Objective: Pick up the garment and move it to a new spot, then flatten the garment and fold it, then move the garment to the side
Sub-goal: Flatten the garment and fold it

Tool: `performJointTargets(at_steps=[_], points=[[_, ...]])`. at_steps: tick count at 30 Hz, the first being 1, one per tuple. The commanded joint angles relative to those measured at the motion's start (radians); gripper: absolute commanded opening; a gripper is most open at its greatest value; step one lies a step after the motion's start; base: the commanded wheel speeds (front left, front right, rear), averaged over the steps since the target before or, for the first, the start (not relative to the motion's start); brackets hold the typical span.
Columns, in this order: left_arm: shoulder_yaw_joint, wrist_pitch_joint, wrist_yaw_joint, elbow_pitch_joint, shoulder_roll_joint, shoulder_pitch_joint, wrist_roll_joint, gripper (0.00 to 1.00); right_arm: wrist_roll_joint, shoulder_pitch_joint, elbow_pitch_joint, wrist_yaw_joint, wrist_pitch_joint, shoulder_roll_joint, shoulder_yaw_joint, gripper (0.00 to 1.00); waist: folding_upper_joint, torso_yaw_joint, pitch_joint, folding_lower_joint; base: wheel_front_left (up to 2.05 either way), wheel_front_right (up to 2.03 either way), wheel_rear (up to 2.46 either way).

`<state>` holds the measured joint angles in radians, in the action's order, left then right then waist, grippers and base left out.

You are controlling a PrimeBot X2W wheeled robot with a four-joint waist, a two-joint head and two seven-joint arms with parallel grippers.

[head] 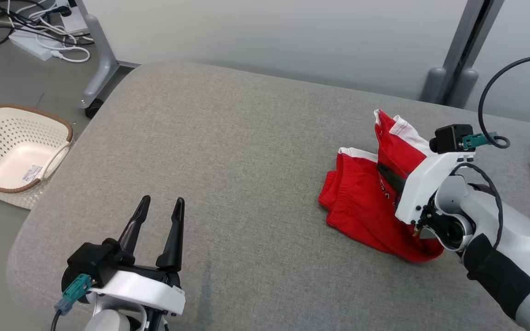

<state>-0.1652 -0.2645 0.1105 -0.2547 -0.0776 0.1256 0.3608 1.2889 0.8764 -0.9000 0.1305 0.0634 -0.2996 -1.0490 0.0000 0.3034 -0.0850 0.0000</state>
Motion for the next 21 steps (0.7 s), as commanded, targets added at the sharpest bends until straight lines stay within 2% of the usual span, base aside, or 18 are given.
performJointTargets(at_steps=[1,4,6,8,9,17,21], points=[[0.003,-0.001,0.004,0.0,0.001,0.004,-0.003,1.0,0.008,0.011,-0.009,0.001,0.009,0.004,0.001,0.0,0.0,0.01,-0.006,0.0,0.0,0.0,0.0],[0.008,-0.001,0.005,-0.002,0.003,0.008,-0.006,1.0,0.018,0.013,-0.026,0.001,0.021,0.027,-0.001,0.0,0.0,0.019,-0.012,0.0,0.0,0.0,0.0],[0.011,-0.001,0.006,-0.002,0.005,0.01,-0.007,1.0,0.023,0.014,-0.04,0.001,0.029,0.037,-0.001,0.24,0.0,0.023,-0.016,0.0,0.0,0.0,0.0],[0.015,-0.001,0.007,-0.003,0.006,0.013,-0.008,1.0,0.03,0.018,-0.052,0.001,0.034,0.05,0.0,0.53,0.0,0.024,-0.021,0.0,0.0,0.0,0.0],[0.016,-0.001,0.008,-0.003,0.007,0.015,-0.009,1.0,0.03,0.02,-0.059,0.001,0.032,0.056,-0.001,0.99,0.0,0.024,-0.023,0.0,0.0,0.0,0.0],[0.032,-0.001,0.009,-0.01,0.003,0.02,-0.018,1.0,0.066,0.018,-0.03,0.001,0.014,0.094,0.016,1.0,0.0,0.005,-0.019,0.0,0.0,0.0,0.0],[0.033,-0.001,0.011,-0.012,-0.001,0.016,-0.024,1.0,0.089,0.008,0.042,0.001,-0.023,0.073,0.033,1.0,0.0,-0.021,-0.004,0.0,0.0,0.0,0.0]])
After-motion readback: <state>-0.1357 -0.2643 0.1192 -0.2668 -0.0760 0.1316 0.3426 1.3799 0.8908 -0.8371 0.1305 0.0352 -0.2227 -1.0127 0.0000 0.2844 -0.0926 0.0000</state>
